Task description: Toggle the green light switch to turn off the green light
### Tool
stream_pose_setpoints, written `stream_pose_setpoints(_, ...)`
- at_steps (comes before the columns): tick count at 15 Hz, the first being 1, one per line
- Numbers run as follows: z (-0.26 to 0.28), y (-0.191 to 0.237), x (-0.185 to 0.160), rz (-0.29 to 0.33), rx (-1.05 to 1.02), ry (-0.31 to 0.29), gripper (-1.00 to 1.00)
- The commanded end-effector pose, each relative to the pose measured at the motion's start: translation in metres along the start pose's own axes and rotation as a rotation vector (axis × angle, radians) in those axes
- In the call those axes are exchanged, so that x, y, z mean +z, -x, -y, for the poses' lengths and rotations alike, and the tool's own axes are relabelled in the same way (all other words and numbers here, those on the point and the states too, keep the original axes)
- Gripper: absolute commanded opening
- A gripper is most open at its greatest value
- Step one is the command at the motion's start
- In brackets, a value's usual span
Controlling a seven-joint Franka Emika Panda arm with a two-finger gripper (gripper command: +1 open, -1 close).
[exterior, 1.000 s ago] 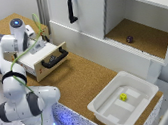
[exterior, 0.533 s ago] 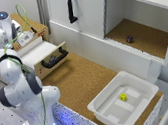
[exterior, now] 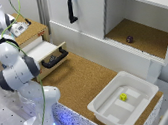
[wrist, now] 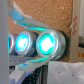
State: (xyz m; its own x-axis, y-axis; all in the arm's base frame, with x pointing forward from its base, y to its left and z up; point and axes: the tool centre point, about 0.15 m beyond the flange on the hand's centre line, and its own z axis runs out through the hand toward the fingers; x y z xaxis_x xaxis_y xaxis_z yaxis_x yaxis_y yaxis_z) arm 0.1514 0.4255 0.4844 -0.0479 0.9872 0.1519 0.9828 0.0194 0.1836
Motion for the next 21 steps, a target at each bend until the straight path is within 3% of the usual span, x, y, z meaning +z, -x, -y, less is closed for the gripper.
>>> stream_pose_setpoints(1,0.007,-0.028,0.006,0.146,0.002,0.009,-1.0)
stream_pose_setpoints(3,0.003,-0.032,0.013,0.128,0.025,0.032,-1.0)
stream_pose_setpoints(6,-0.008,-0.039,0.023,0.119,0.055,0.019,-1.0)
stream_pose_setpoints(10,-0.011,-0.044,0.039,0.147,0.057,-0.001,-1.0)
stream_pose_setpoints(12,0.007,-0.044,0.065,0.202,0.017,0.055,-1.0)
stream_pose_setpoints(13,0.012,-0.044,0.065,0.197,0.011,0.041,-1.0)
stream_pose_setpoints(16,0.014,-0.038,0.0,0.135,0.024,0.102,-1.0)
stream_pose_setpoints(17,0.016,-0.034,-0.023,0.119,0.021,0.114,1.0)
stream_pose_setpoints(19,0.01,-0.018,-0.054,0.11,0.063,0.117,1.0)
stream_pose_setpoints(21,0.003,0.015,-0.038,0.154,0.124,0.068,1.0)
